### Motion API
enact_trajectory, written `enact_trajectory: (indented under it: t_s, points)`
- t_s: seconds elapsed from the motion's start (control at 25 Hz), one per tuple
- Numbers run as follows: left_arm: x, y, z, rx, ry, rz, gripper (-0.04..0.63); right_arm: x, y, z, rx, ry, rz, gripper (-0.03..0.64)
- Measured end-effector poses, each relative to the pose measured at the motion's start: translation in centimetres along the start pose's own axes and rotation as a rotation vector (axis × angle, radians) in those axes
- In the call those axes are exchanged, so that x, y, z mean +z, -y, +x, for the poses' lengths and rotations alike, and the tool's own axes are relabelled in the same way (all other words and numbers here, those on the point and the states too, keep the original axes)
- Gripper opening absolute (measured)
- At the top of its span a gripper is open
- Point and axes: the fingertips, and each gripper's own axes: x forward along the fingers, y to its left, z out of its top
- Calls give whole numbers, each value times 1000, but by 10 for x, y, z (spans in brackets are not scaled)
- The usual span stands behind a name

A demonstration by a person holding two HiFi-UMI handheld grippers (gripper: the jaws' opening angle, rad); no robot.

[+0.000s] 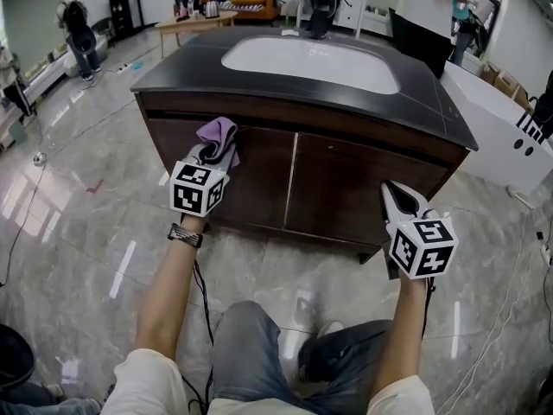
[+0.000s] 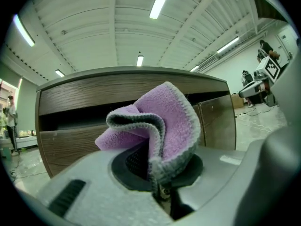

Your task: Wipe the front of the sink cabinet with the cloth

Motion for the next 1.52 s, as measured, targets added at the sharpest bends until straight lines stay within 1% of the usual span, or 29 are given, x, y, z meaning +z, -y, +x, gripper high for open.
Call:
enact_trajectory:
  t_s: [0.16, 0.24, 0.36, 0.48, 0.6, 0.84, 1.0, 1.24, 1.4, 1.52]
  points:
    - [7, 25, 10, -37, 1, 9, 48, -7, 10, -13, -20, -4, 12, 6]
    - [10, 41, 15, -71, -5, 12, 48, -16, 14, -19, -27, -15, 30, 6]
    - [22, 67, 23, -122, 11, 7, 48, -23, 19, -27, -36, -34, 16, 6]
    - [32, 90, 29, -154, 27, 7, 48, -23, 24, -38, -43, -38, -1, 6]
    - [39, 115, 37, -191, 38, -6, 48, -26, 38, -47, -68, -50, 2, 6]
    - [51, 152, 49, -243, 43, 0, 48, -30, 56, -47, -87, -48, 31, 6]
    - [56, 169, 53, -267, 58, -5, 48, -32, 62, -53, -104, -53, 27, 6]
    - [65, 193, 63, -317, 85, -3, 48, -28, 83, -68, -160, -39, 40, 6]
    - [73, 219, 71, -366, 90, 7, 48, -28, 93, -77, -191, -33, 53, 6]
    - [78, 241, 75, -407, 95, 6, 48, -32, 103, -86, -232, -33, 65, 6]
